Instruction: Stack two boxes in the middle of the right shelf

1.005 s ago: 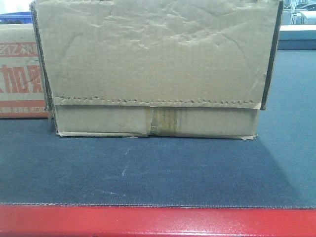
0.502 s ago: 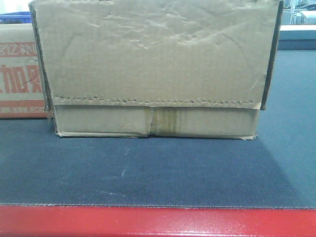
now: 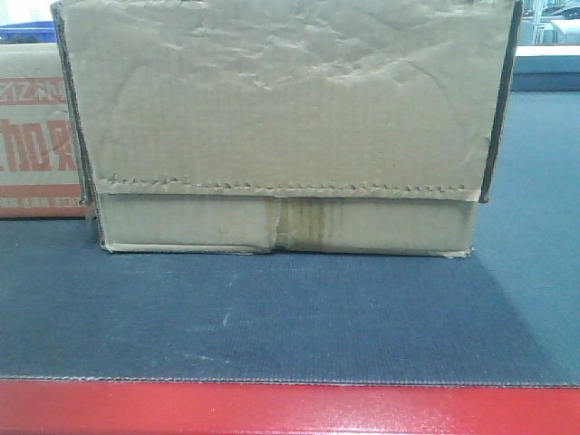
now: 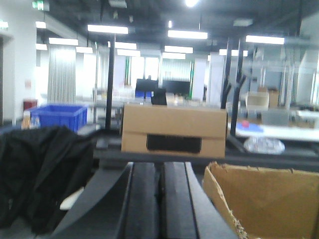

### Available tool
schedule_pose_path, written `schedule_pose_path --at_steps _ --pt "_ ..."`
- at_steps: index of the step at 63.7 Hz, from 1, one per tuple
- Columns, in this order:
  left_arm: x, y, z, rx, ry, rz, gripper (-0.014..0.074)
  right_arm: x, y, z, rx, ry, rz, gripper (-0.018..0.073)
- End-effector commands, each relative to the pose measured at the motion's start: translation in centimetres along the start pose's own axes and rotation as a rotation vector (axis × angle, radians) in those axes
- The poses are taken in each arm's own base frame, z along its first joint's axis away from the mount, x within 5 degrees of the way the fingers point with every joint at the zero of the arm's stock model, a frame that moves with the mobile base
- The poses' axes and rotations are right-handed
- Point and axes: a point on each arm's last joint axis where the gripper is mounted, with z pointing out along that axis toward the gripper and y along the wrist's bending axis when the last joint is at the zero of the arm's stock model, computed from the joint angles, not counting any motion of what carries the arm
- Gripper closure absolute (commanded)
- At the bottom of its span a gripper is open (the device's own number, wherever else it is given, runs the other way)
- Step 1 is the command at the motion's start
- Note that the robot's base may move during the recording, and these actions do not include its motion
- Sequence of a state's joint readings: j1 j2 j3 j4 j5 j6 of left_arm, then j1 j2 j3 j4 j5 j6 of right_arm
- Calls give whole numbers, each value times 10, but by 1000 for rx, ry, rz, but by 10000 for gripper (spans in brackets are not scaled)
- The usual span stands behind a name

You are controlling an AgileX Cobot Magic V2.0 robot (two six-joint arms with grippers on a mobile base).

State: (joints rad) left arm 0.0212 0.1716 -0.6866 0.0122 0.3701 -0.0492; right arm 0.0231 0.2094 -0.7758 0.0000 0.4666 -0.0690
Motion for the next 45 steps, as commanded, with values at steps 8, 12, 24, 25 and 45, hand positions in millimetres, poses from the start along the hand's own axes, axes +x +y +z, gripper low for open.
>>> schedule_pose_path --at_steps 8,12,24,25,45 --pt "-33 -1 41 -11 274 6 706 -31 -2 47 -11 159 -1 545" --pt "-34 -1 60 -15 363 7 706 -33 -2 64 -14 194 -1 410" --pt "-25 -7 94 40 467 5 703 -15 -1 103 -26 326 6 41" --pt "-23 -7 96 44 479 7 696 -14 -1 106 -27 337 6 16" --pt "1 -11 135 54 590 15 107 -2 1 124 -33 409 10 -9"
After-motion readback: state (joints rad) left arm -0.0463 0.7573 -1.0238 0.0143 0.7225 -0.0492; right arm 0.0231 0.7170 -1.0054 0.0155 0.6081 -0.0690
